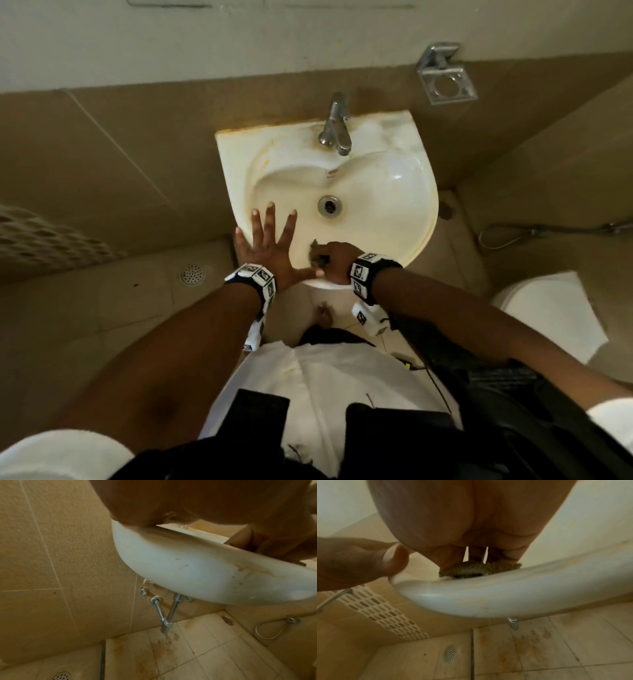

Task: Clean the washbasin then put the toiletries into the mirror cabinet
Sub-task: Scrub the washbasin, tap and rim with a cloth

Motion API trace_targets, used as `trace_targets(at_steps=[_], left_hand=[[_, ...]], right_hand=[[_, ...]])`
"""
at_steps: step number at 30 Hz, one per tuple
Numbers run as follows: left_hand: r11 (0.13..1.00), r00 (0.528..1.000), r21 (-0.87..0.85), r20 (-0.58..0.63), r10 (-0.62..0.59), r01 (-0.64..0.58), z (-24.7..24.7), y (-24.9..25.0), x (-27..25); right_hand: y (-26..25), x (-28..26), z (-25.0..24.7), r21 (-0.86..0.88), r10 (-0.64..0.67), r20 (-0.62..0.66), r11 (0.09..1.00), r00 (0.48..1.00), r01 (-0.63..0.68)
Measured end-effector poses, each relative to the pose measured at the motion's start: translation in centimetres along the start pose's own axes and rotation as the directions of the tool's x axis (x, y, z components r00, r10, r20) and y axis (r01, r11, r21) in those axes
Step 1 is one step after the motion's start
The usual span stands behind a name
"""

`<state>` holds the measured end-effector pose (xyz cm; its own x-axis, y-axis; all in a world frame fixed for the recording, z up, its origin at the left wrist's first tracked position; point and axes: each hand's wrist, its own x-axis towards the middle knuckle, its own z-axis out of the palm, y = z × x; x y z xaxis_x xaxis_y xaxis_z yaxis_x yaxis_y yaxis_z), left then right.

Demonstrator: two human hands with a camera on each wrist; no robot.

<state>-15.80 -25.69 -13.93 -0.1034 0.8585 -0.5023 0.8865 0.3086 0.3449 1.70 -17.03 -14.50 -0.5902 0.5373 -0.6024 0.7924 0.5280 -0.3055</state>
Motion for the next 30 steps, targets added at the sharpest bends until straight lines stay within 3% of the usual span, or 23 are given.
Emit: trace_targets(at_steps=[4,9,13,17,22,26,30], left_hand=[[1.0,1.0,0.021,0.008,-0.009,0.009,0.7,1.6,-1.1],[0.998,1.0,0.053,0.007,0.02,-0.02,0.7,5.6,-0.4],[0.993,0.998,0.107,0.005,0.058,-0.059,1.1,10.9,1.5],[0.997,1.0,0.076,0.003,0.006,-0.007,2.4,16.3,2.9],[0.999,0.996,0.049,-0.087,-0.012,0.016,3.8,21.2,4.7],[0.996,0.993,0.082,-0.116,-0.01,0.02,4.0,23.1,6.1],[0.998,0.996,0.003,-0.053,0.067,-0.067,4.5,23.4,7.3]], right_hand=[[1.6,-1.5,0.0,0.123,0.033,-0.037,0.992,0.999,-0.028],[8.1,-3.7,-2.6,-0.08,0.111,-0.033,0.99,0.993,-0.113],[14.0,-5.0,-5.1,-0.136,0.103,-0.186,0.982,0.977,-0.13],[16.7,-5.8,-5.6,-0.111,-0.027,-0.291,0.994,0.956,-0.006],[18.9,-7.0,-5.4,-0.036,-0.16,-0.378,0.987,0.912,0.158],[22.1,-6.7,-6.0,0.139,-0.027,-0.45,0.985,0.893,0.099],[23.6,-5.8,-7.5,0.297,0.188,-0.389,0.952,0.902,-0.07]])
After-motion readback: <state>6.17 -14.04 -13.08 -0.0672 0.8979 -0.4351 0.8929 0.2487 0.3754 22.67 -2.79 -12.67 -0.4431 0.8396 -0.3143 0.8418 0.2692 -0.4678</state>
